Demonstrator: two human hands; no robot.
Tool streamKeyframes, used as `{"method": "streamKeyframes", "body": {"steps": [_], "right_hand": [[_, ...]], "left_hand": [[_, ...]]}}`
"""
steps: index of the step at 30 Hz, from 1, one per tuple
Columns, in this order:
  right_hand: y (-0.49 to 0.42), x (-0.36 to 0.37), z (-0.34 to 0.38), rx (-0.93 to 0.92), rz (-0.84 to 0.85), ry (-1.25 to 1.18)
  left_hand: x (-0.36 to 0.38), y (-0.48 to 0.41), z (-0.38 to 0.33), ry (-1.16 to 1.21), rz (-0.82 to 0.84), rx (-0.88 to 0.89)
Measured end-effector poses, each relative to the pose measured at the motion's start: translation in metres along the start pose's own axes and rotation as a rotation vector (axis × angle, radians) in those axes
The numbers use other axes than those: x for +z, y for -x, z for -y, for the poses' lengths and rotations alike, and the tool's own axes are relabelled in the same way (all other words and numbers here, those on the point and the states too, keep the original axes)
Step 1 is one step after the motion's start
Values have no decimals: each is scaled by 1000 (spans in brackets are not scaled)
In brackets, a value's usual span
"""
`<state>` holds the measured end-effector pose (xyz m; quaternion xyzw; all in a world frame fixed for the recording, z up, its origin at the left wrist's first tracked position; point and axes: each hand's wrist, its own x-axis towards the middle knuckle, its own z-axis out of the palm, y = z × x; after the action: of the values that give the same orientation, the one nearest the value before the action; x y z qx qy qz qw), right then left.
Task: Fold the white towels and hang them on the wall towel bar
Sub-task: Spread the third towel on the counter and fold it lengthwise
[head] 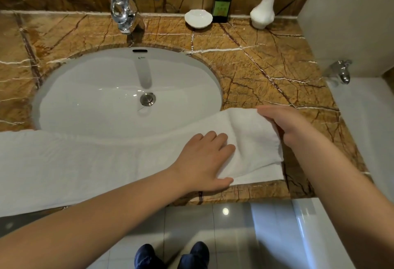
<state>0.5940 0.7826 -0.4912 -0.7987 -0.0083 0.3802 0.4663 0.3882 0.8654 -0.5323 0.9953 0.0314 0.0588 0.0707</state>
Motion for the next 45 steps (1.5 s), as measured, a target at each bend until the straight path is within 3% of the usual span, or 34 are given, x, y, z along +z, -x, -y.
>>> {"method": "streamKeyframes", "body": {"steps": [5, 8, 13, 19, 29, 35, 37, 40, 42, 45], "right_hand": [[1, -1, -3, -166, -135, -125], [9, 0, -10, -328, -236, -46], [8, -8, -13, -82, -72, -36], [29, -28, -29, -40, 46, 235], [52, -41, -65, -111, 37, 362], [65, -37, -94, -178, -127, 85], [73, -32, -104, -296, -232, 326], [87, -26, -112, -681, -402, 762], [90, -27, -114, -901, -301, 850], [87, -28, -123, -1066, -139, 1021]], "left_hand": [[-3, -3, 1, 6, -8, 52], [-3, -6, 0, -10, -4, 85], [-6, -4, -1, -27, 5, 83], [-9, -4, -8, -40, -4, 197], [-8, -1, -19, -18, 15, 123], [-10, -1, -26, -83, 36, 110], [-11, 1, -27, -100, 37, 107], [-10, 4, -27, -106, 22, 105], [-8, 6, -27, -110, 10, 113], [-4, 6, -30, -125, -15, 129]]}}
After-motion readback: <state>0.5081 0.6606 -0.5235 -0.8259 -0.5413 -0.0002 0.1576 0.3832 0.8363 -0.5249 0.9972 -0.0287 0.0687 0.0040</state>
